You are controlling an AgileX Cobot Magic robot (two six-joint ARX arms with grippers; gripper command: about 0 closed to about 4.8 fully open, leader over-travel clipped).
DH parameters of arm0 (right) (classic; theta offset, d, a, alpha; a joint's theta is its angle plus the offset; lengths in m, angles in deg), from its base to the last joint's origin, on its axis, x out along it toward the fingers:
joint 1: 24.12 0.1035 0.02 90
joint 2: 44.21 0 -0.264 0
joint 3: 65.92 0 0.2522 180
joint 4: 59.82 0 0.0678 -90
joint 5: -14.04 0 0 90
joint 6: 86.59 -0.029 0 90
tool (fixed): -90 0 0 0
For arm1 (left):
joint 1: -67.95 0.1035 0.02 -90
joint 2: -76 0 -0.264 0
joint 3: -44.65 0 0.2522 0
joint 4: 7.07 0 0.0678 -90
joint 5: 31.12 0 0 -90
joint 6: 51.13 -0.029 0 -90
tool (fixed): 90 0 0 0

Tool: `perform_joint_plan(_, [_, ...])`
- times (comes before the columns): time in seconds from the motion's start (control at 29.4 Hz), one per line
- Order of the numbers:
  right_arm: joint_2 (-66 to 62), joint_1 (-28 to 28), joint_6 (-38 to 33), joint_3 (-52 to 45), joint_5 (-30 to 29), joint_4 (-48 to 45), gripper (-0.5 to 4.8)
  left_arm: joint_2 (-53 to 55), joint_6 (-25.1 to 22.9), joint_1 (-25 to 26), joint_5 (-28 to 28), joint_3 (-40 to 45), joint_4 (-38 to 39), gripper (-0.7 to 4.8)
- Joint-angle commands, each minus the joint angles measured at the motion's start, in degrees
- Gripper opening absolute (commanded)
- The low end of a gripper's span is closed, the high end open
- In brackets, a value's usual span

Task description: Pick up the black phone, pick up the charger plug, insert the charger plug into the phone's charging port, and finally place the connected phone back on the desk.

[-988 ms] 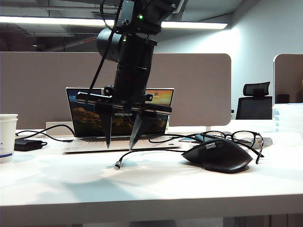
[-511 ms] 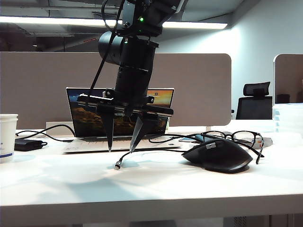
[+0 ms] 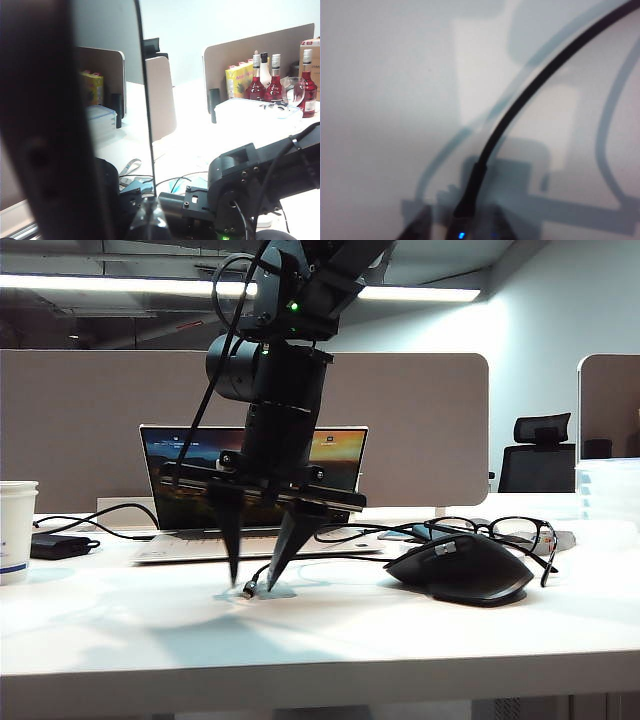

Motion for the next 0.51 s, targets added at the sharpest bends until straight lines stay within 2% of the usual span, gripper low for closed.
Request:
perform_joint_plan(0.03, [-0.76,0.07,0.15,-0.09,-0.09,1.11,0.55,-0.26,0.00,-0.07,0.31,-0.57,-2.45,-0.06])
perform_joint_plan(0.14, [-0.76,0.07,1.09,-0.09,-0.11,1.16,-0.08,-0.26,-0.02,-0.07,0.28,-0.57,-2.43,-0.06])
perform_joint_plan(0.31, [-0.59,-0.04,4.07,0.00,-0.85,1.44,-0.07,-0.26,-0.02,-0.07,0.28,-0.57,-2.43,-0.06])
perform_joint_plan(0.51, [1.38,-1.51,11.56,0.07,-8.92,5.92,-0.07,-0.28,-0.02,-0.07,0.28,-0.57,-2.03,-0.06])
